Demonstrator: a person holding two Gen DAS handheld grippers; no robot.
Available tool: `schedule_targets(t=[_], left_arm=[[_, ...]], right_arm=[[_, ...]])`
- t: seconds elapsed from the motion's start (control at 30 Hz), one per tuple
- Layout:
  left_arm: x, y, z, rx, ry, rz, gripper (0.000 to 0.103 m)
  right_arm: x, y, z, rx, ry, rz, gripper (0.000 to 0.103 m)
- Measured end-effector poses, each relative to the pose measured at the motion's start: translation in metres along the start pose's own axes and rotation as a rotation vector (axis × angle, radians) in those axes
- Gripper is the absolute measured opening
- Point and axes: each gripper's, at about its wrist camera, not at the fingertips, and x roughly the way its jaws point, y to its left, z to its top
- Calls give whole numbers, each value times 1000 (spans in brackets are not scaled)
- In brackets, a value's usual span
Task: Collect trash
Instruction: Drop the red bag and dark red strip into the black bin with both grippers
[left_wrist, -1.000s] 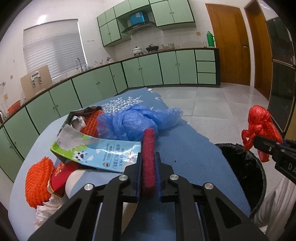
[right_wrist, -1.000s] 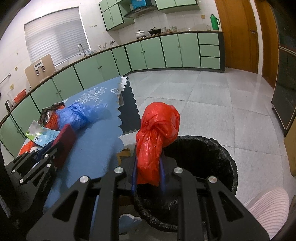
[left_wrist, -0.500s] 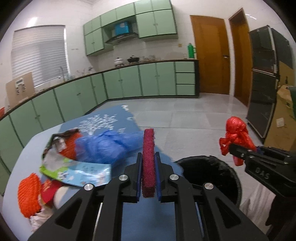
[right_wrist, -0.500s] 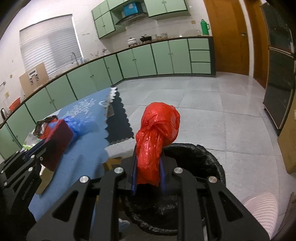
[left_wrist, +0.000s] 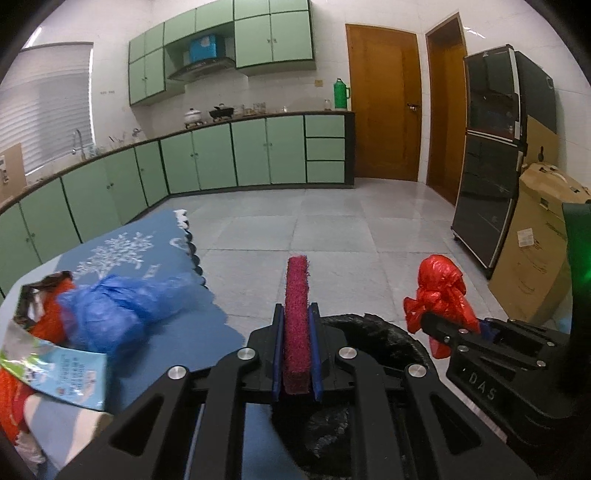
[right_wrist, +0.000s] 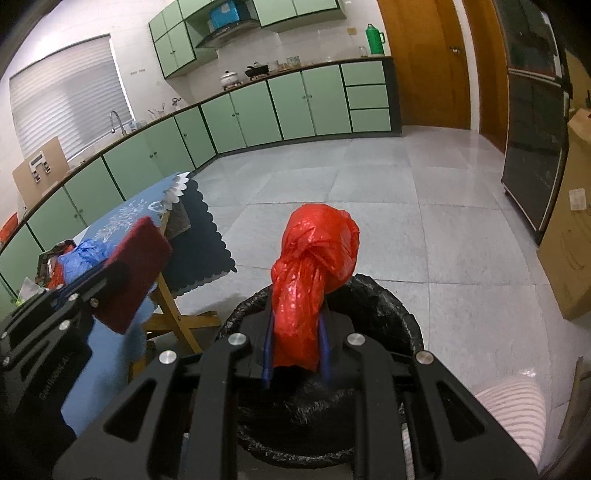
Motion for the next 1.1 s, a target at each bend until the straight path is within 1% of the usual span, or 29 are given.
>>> schedule_targets(t=[0.23, 0.3, 0.37, 0.4, 0.43, 0.47, 0.5, 0.53, 0.6, 0.63, 0.67, 0.77, 0.83, 0.9, 0.97, 1.1], left_arm=[[17, -5, 1, -20, 38, -25, 12], [22, -7, 1, -23, 50, -35, 13], [26, -7, 3, -36, 61, -48, 14], [27, -7, 3, -41, 63, -52, 16], [27, -6, 4, -46, 63, -57, 23], [26, -4, 5, -50, 60, -59, 29], [24, -3, 6, -55, 50, -57, 41], [22, -1, 6, -55, 40, -52, 45], [15, 1, 7, -46, 23, -41, 47], [13, 3, 8, -43, 20, -37, 49], [10, 6, 8, -44, 15, -31, 49], [-5, 18, 11, -53, -6, 3, 54], [-15, 26, 12, -61, -18, 34, 58], [-26, 38, 12, -74, -27, 58, 59], [-39, 51, 12, -87, -39, 97, 59], [-68, 82, 8, -121, -69, 189, 60]], right_arm=[[18, -10, 5, 40, 37, -6, 19], [23, -13, 7, 54, 44, -15, 22], [27, -19, 9, 81, 52, -24, 33], [29, -20, 10, 94, 53, -27, 34], [30, -22, 10, 101, 53, -32, 36], [30, -24, 10, 107, 53, -35, 44], [30, -25, 10, 113, 54, -39, 49], [30, -26, 10, 116, 50, -43, 54], [28, -26, 11, 116, 39, -50, 57], [27, -25, 12, 118, 35, -55, 66], [25, -24, 12, 121, 27, -62, 74], [16, -18, 16, 122, -14, -70, 87], [11, -10, 18, 112, -32, -59, 87], [6, 1, 21, 98, -48, -37, 88], [0, 12, 22, 80, -60, -13, 88], [-5, 52, 24, 6, -77, 49, 89]])
